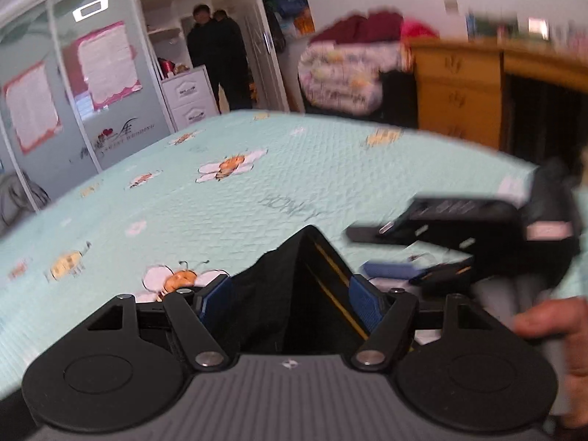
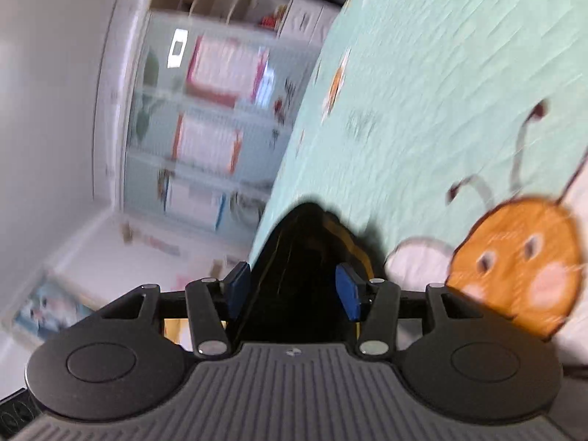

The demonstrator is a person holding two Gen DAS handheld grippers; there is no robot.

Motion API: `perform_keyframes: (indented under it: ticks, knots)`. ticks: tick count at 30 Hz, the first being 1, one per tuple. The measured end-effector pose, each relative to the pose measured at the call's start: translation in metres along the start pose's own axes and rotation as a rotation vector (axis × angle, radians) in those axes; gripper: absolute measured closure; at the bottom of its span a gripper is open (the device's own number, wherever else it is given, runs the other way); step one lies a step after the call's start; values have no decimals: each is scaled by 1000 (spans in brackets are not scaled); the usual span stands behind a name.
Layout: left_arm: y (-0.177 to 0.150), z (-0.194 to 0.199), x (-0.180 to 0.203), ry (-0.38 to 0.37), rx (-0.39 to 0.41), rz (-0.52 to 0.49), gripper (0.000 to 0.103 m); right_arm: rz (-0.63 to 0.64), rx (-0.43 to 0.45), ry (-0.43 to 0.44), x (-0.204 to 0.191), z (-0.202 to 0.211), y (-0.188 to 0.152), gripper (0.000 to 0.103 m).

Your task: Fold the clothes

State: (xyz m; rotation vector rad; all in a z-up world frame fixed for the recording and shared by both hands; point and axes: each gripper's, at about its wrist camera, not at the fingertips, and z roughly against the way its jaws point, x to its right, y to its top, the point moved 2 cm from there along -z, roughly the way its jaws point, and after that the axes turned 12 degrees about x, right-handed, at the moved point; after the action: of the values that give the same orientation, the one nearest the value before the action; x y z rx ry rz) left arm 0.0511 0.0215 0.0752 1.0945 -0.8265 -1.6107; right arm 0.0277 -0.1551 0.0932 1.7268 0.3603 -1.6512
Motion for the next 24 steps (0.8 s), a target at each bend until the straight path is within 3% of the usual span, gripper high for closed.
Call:
perform_keyframes:
  ticks: [4, 9, 10, 11, 12, 14, 16, 19, 24]
  knots:
    - [9, -53, -4, 13, -98, -54, 29, -74, 124, -24, 16, 8, 15, 50]
    - [1, -121, -19, 37, -323, -43, 34, -160, 160, -9, 38, 5, 22, 50]
    - [-1, -129, -21, 33, -347, -44, 49, -157, 157, -11, 39, 6, 21, 50]
    - [-4, -137, -23, 29, -372, -46, 85, -149, 152, -15, 41, 10, 20, 50]
    - [-6, -144, -25, 25, -388, -40, 96, -141, 149, -18, 40, 10, 20, 50]
    - [-2, -147, -26, 46, -368, -36, 97, -128, 146, -24, 35, 4, 19, 50]
    - [13, -141, -28, 81, -299, -61, 97, -127, 148, -27, 36, 6, 19, 50]
    - [47, -127, -41, 114, -192, 11, 99, -134, 158, -30, 38, 16, 16, 50]
    - [57, -142, -57, 130, -97, 79, 100, -117, 165, -42, 40, 22, 11, 50]
